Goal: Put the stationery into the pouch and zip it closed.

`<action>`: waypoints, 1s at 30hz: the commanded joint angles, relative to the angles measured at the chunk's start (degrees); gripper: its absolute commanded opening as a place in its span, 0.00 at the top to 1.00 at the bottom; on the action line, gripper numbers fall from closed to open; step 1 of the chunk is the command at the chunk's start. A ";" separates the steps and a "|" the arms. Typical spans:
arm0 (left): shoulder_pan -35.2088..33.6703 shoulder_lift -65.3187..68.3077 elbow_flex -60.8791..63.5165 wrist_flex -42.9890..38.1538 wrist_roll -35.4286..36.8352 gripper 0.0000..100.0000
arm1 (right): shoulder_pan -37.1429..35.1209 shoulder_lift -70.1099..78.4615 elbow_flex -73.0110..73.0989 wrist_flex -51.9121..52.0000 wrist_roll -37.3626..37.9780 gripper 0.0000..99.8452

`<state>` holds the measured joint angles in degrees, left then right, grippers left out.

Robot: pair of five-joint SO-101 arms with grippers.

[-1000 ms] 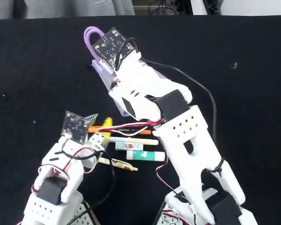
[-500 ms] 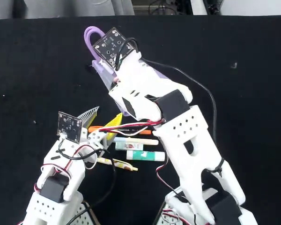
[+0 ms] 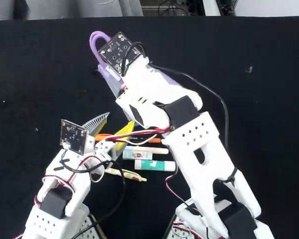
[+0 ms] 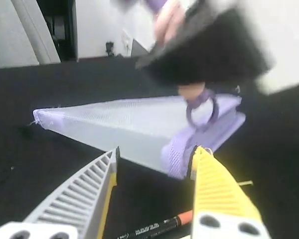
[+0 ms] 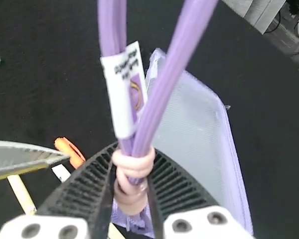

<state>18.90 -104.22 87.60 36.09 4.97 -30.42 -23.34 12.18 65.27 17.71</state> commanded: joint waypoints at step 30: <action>-0.75 -0.26 4.44 -7.74 -2.81 0.75 | 0.70 -2.59 0.66 -2.99 -0.09 0.99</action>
<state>18.55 -104.22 92.35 29.58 3.12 -30.42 -23.34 13.32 63.78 17.71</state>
